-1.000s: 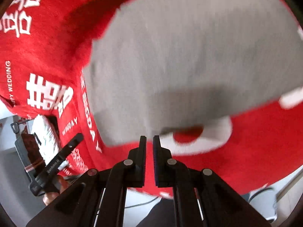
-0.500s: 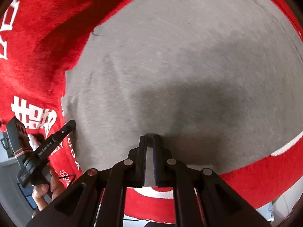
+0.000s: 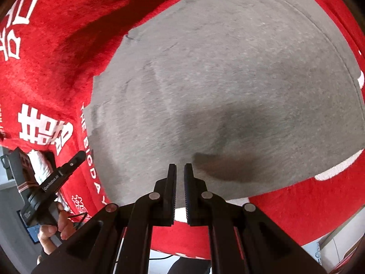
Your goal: Fold small clothes
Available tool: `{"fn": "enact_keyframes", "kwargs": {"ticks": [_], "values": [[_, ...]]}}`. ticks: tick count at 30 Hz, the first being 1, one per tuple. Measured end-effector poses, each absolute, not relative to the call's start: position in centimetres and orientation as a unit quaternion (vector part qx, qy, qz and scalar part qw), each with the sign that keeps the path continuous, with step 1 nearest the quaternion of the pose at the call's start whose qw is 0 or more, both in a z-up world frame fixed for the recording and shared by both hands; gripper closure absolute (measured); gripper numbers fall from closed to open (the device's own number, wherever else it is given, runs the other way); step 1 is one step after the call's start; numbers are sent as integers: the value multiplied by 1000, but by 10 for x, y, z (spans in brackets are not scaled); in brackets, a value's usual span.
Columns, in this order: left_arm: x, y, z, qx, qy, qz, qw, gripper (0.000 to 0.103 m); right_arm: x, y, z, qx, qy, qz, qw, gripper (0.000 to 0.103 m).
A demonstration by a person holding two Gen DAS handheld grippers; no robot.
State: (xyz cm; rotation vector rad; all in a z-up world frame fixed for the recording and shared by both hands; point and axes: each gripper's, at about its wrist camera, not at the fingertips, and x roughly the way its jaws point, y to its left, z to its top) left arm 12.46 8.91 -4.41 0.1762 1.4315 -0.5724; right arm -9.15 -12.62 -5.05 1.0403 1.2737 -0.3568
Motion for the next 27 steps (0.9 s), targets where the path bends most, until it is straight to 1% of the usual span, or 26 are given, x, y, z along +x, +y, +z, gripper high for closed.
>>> {"fn": "enact_keyframes", "kwargs": {"ticks": [6,7,9,10,17,24,26,27], "values": [[117,86,-47,81,657,-249,707,94,-86,-112,-51,463,568,-144,665,96],[116,87,-46,82,656,-247,709,67,-85,-110,-51,464,568,-142,665,96],[116,89,-46,82,656,-237,712,4,-85,-106,-53,466,569,-139,663,96],[114,92,-43,79,645,-233,723,2,-85,-104,-54,467,570,-138,662,96],[114,93,-42,110,629,-205,741,2,-87,-96,-57,470,573,-132,659,95],[123,102,-42,91,635,-196,742,2,-86,-85,-60,471,577,-121,657,95],[121,101,-43,99,636,-204,737,2,-86,-83,-61,473,577,-119,655,91],[121,100,-43,103,637,-208,735,2,-87,-82,-62,476,576,-119,654,81]]}}
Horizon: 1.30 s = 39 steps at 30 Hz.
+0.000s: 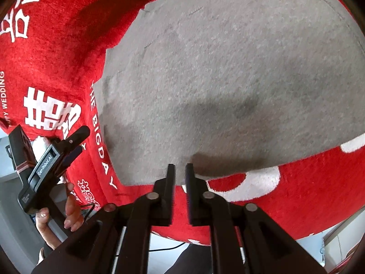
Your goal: Fold small clothes
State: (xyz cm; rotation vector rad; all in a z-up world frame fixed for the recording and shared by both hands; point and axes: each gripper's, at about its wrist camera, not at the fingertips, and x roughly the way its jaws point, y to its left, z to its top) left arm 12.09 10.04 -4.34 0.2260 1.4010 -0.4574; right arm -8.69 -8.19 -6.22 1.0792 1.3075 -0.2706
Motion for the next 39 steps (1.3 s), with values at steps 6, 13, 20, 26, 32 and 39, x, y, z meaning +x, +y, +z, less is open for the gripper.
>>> {"fn": "enact_keyframes", "kwargs": {"ticks": [6,13,20,26,32,39], "values": [[118,102,-44,124,634,-196,738,2,-94,-79,-65,507,554,-120,650,34],[121,105,-48,134,635,-201,734,2,-110,-72,-79,562,522,-121,630,34],[131,117,-56,88,659,-234,710,2,-127,-66,-104,643,455,-121,604,34],[140,123,-67,57,677,-248,690,2,-120,-56,-122,704,387,-119,584,34],[148,126,-73,22,690,-279,667,2,-102,-51,-129,735,359,-105,566,34],[160,130,-85,-72,714,-317,619,2,-91,-65,-112,761,309,-51,569,95]]}}
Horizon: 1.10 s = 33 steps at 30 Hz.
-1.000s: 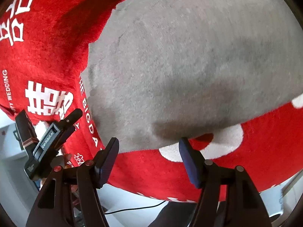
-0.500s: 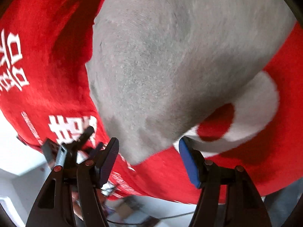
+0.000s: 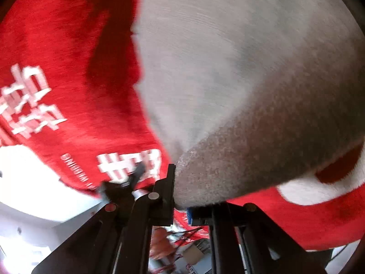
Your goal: Fold small clothes
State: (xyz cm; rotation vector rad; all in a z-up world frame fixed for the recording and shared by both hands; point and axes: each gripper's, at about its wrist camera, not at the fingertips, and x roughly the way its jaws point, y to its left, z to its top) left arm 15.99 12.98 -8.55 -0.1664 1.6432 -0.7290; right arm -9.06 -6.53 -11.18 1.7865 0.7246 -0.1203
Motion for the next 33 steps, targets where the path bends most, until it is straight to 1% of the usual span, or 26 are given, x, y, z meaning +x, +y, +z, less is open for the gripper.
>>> {"fn": "enact_keyframes", "kwargs": {"ticks": [3,6,9,11,12,13,14,15,16,17,18,19,20,21,23,24,25,26,27,28,30,33], "values": [[160,116,-97,-102,730,-343,583,2,-86,-75,-89,750,297,-18,590,95],[161,94,-111,-131,743,-368,544,2,-84,-81,-77,745,299,-2,597,95],[161,69,-114,-148,745,-387,523,2,-84,-82,-75,734,318,5,601,95],[158,50,-108,-138,737,-395,530,2,-86,-78,-78,720,343,5,603,95],[157,41,-105,-126,734,-396,538,3,-87,-75,-82,712,363,0,601,95],[156,34,-103,-112,731,-395,545,16,-88,-72,-87,701,391,-8,596,94],[156,30,-103,-100,730,-392,551,24,-89,-70,-91,690,415,-12,593,91],[154,25,-105,-83,733,-386,554,38,-90,-67,-93,672,446,-14,591,90],[154,24,-108,-65,736,-378,558,44,-90,-65,-93,651,475,-10,592,87],[152,25,-109,-52,737,-373,562,45,-89,-63,-91,623,508,-1,595,84],[150,24,-111,-39,737,-369,565,45,-90,-64,-85,596,530,5,604,75],[147,23,-111,-27,735,-368,569,45,-92,-68,-76,570,540,5,619,63],[145,23,-110,-20,732,-369,573,45,-94,-74,-66,549,544,2,635,58],[144,22,-108,-13,730,-367,576,44,-96,-84,-56,531,541,-4,652,56],[141,18,-108,0,728,-362,582,44,-97,-115,-38,509,521,-42,684,56],[140,17,-108,5,728,-361,582,44,-96,-129,-34,506,511,-57,693,64],[140,15,-109,9,729,-359,583,44,-93,-140,-33,506,506,-64,696,89],[139,14,-108,13,728,-358,585,44,-86,-152,-34,506,504,-69,696,99],[138,12,-108,19,726,-356,588,45,-82,-159,-35,502,505,-74,698,99],[138,11,-107,27,722,-356,592,50,-76,-166,-37,493,508,-81,702,99],[137,9,-106,45,716,-350,602,69,-59,-173,-45,466,531,-90,702,99],[140,13,-106,31,716,-342,608,74,-42,-165,-73,417,586,-81,690,101]]}}
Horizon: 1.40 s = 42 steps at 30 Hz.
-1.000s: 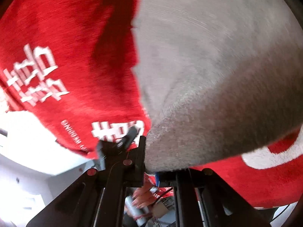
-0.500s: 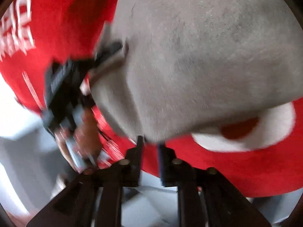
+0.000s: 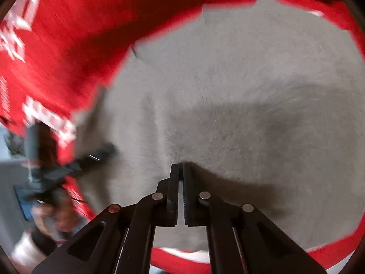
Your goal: Fold small clothes
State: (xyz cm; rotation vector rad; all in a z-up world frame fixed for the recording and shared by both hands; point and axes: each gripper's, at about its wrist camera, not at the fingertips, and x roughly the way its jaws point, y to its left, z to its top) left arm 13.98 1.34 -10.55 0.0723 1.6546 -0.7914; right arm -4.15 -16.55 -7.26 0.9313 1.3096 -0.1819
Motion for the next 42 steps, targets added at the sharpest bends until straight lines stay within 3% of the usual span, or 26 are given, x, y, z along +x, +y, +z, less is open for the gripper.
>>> {"fn": "enact_keyframes", "kwargs": {"ticks": [9,18,25,31,35,36,37,39,42], "values": [[128,-13,-34,-9,671,-373,641,78,-51,-187,-72,451,577,-25,681,101],[63,-155,26,58,616,-468,631,78,-130,-259,-47,520,514,-37,681,99],[-22,-266,-10,205,590,-478,618,78,-199,-304,-71,598,473,-76,642,99],[-37,-272,-45,259,594,-462,605,76,-213,-307,-86,628,458,-69,625,99],[-64,-282,-29,333,531,-460,629,75,-225,-327,-91,637,455,-66,619,99],[-67,-282,-22,337,517,-464,635,59,-228,-333,-90,636,456,-65,618,99],[-67,-282,-13,324,510,-473,641,27,-228,-334,-89,636,458,-65,618,99],[-60,-274,5,288,501,-483,658,3,-218,-340,-88,635,459,-70,617,99],[-47,-261,23,261,498,-469,681,3,-226,-349,-87,641,444,-85,620,99]]}}
